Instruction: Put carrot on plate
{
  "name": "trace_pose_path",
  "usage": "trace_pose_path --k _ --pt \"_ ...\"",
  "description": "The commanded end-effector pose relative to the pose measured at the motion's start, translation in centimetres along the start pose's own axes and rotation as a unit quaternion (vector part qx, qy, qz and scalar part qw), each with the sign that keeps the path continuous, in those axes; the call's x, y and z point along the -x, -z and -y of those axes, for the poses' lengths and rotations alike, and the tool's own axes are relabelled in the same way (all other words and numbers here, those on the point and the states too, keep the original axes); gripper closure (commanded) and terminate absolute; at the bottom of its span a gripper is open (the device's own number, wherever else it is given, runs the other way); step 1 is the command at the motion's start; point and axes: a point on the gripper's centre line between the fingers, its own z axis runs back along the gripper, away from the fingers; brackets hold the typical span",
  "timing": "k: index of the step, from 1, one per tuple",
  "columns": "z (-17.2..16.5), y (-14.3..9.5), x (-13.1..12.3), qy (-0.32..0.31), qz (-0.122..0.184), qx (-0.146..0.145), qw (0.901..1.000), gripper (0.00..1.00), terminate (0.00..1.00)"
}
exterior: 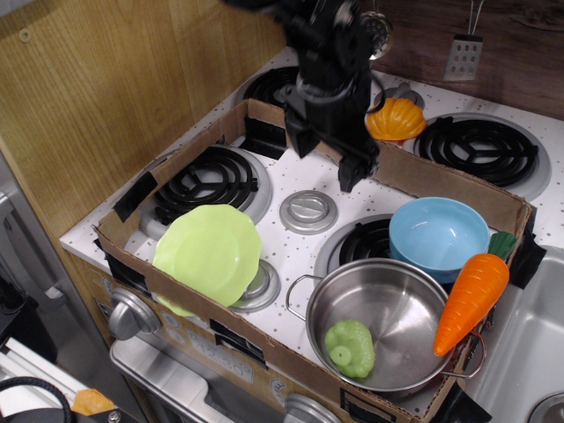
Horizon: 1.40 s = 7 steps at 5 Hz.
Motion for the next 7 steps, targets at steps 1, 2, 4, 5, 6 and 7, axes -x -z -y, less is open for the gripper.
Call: trace_pose_path --k 1,2,4,5,6,7 --pt "1.4 -6.4 -2.8 -0.031 -0.008 -0.043 0.9986 0.0 0.0" --pt "4.5 -7.3 -2.2 -0.113 -0.048 -0.07 0.9899 0.0 0.0" --pt "8.8 -9.1 -2.4 -0.168 -0.08 -0.059 0.9807 0.0 0.0" --pt "10.0 -11.0 -2.7 -0.171 -0.09 -0.047 0.98 0.0 0.0" --pt "10.8 -11.5 -1.7 -0.173 -0.085 -0.031 0.9808 0.0 0.0" --pt "11.8 -10.4 -0.4 -0.149 -0.09 0.022 0.9844 0.0 0.0"
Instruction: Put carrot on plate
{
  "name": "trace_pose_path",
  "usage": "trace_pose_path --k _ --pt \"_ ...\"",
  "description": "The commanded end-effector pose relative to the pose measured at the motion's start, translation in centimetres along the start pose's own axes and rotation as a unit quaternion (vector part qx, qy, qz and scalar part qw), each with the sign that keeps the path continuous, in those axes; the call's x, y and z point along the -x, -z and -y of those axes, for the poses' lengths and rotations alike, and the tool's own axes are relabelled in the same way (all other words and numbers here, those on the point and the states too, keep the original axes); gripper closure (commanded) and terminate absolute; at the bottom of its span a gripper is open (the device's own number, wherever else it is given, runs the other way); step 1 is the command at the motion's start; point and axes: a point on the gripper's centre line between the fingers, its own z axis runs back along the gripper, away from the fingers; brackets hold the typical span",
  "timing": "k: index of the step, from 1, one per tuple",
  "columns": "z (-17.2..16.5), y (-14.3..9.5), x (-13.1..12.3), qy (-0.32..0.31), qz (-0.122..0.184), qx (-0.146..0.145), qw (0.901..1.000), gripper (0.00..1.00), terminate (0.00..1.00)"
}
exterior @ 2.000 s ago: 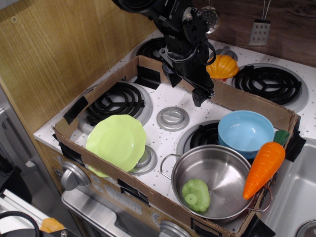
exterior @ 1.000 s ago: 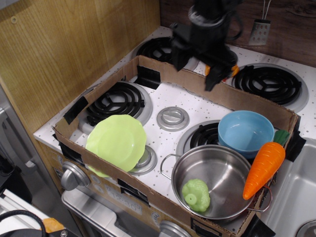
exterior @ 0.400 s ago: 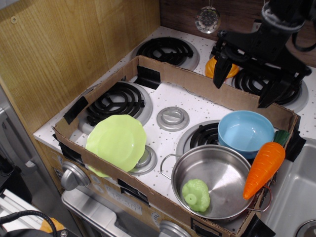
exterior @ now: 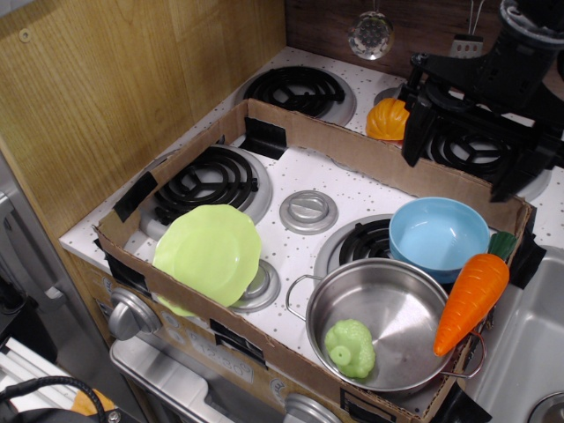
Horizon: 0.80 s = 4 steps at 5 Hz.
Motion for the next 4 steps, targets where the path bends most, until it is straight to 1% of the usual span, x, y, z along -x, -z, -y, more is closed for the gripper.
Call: trace_pose_path --k 1,2,3,4 --pt "0.9 1.1 1.2 0.046 0.025 0.086 0.9949 0.0 0.0" --pt "1.4 1.9 1.4 0.058 0.037 0.101 0.9925 0.0 0.0" --pt "1.7 2.1 1.1 0.068 0.049 0.122 0.989 0.0 0.0" --pt "1.9 1.7 0.9 0.067 0.047 0.131 0.9881 0.0 0.0"
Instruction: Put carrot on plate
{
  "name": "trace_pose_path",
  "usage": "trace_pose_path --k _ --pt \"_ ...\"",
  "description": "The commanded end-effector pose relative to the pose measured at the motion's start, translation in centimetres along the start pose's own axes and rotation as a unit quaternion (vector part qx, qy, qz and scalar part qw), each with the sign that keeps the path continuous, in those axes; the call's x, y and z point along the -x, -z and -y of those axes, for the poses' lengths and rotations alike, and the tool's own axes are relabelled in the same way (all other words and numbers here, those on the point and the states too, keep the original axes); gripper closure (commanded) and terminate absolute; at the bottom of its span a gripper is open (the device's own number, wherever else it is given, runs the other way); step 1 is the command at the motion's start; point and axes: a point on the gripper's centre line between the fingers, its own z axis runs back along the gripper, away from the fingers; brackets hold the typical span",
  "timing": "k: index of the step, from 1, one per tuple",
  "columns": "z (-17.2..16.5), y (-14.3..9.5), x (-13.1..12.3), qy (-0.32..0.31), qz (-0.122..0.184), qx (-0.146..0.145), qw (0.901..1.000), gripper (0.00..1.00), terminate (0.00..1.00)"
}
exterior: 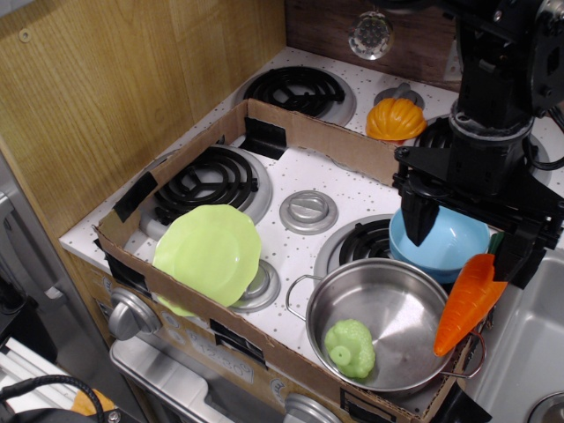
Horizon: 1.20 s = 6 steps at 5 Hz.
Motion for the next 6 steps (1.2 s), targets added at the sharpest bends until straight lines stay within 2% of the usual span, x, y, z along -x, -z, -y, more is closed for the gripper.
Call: trace_pose_path --k 1,3,5,6 --pt "0.9 -1.3 -1.1 -0.01 0.03 0.029 0.9991 0.0 0.0" --pt "1.9 0.6 -0.5 -0.027 0.046 0.04 0.9978 0.0 0.0" --pt "2.1 1.5 -0.3 -0.03 0.057 0.035 0.9973 0.0 0.0" --pt "2.2 1.4 -0.3 -0.031 0.054 0.031 0.9976 1.0 0.0"
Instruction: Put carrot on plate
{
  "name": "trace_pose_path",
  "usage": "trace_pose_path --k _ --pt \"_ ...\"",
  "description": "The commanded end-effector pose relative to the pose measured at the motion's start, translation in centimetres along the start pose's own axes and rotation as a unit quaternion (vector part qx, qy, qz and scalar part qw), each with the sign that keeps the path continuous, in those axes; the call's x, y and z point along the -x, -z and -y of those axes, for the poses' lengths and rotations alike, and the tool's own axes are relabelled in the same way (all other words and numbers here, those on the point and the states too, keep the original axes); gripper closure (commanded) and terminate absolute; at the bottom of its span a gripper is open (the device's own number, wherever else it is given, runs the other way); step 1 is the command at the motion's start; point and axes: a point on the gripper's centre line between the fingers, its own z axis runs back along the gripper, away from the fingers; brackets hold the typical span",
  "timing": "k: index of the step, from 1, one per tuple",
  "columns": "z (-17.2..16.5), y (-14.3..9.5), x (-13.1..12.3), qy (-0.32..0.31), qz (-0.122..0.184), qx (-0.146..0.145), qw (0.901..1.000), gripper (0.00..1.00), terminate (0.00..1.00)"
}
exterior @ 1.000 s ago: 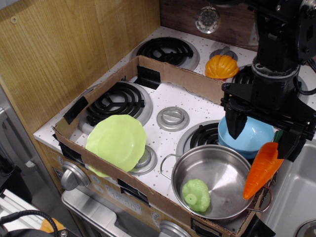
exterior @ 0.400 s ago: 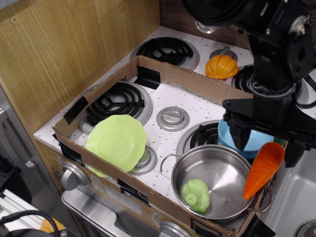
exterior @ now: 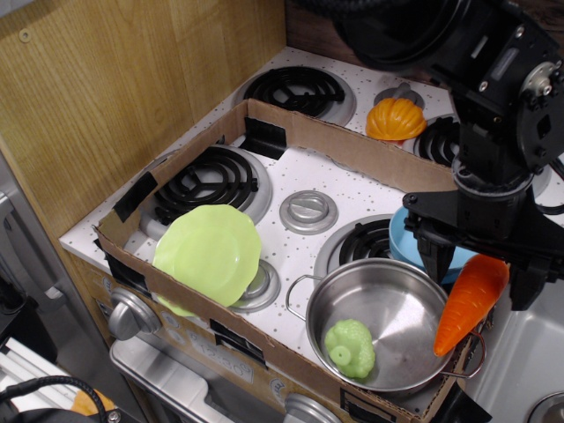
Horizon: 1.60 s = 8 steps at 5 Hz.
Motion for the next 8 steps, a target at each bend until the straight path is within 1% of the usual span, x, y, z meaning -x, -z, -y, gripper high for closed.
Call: trace_pose_path --k 1,2,3,4,5,6,7,8 --pt "0.5 -1.1 -1.2 0.009 0.011 -0.004 0.9999 1.0 0.0" --pt "0.6 -1.8 -1.6 0.012 0.007 -0.004 0.9999 1.0 0.0" --pt "1.1 -4.0 -2.8 -0.009 -0.013 0.011 0.9998 1.0 0.0" --pt "1.2 -6.8 -4.1 -0.034 -0.037 -0.013 0.9987 1.0 0.0" --pt "-1.0 -8.4 -4.2 -0.046 -0.004 -0.068 0.9966 1.0 0.0" --pt "-4.3 -9.2 -2.6 -0.076 0.07 -0.161 0.9816 1.0 0.0" --pt "-8.4 -9.6 -2.0 -0.06 0.09 -0.187 0.9765 1.0 0.0" --pt "-11.9 -10.1 -2.2 -0.046 0.094 -0.21 0.9721 1.0 0.0"
